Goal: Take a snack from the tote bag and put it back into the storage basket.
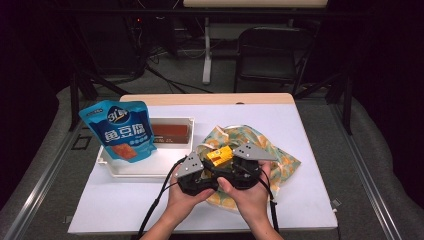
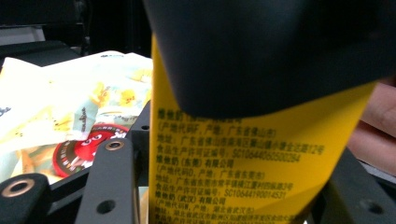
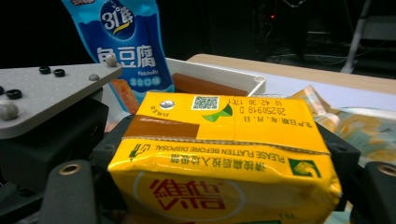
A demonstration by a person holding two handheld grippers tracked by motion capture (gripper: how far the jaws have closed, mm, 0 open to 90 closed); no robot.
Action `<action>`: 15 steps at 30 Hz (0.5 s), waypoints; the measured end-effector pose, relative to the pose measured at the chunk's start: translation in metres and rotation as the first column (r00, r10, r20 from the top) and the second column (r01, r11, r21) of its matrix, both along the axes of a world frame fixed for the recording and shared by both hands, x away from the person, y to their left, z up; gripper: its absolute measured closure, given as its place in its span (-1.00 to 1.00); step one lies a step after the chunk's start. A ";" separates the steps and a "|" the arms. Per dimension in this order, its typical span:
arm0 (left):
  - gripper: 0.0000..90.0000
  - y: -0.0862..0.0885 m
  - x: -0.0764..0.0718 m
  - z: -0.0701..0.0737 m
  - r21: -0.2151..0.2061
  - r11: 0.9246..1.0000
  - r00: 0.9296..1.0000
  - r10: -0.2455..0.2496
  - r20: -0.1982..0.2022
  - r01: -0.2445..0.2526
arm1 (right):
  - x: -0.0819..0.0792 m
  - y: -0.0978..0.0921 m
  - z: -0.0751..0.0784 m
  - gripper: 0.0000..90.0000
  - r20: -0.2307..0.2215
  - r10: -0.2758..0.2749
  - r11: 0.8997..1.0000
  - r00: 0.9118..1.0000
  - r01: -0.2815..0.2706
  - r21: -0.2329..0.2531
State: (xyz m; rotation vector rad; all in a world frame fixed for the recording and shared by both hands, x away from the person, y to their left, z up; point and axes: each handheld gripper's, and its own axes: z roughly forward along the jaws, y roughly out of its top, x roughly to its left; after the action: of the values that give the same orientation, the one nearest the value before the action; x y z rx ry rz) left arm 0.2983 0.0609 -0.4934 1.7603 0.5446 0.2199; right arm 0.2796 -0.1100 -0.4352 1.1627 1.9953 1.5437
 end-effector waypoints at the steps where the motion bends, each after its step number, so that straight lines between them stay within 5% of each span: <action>1: 0.10 0.000 -0.001 0.000 -0.001 1.000 1.000 0.012 0.000 -0.012 | 0.000 0.000 -0.001 -0.50 -0.009 0.001 1.000 1.000 -0.001 0.004; 4: 0.11 0.006 0.001 -0.003 -0.013 1.000 1.000 -0.003 -0.030 0.003 | -0.001 -0.001 0.001 -0.69 0.005 0.008 1.000 1.000 -0.009 0.011; 15: 0.12 0.022 0.005 -0.007 -0.003 0.999 0.998 0.049 -0.046 -0.050 | -0.009 -0.016 0.007 -0.88 0.043 0.063 0.997 0.997 -0.065 0.041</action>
State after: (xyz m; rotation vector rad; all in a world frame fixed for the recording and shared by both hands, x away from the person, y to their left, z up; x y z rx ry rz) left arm 0.3029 0.0828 -0.5006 1.7524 0.6223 0.2128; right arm 0.2702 -0.1260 -0.4285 1.0835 2.0003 1.6355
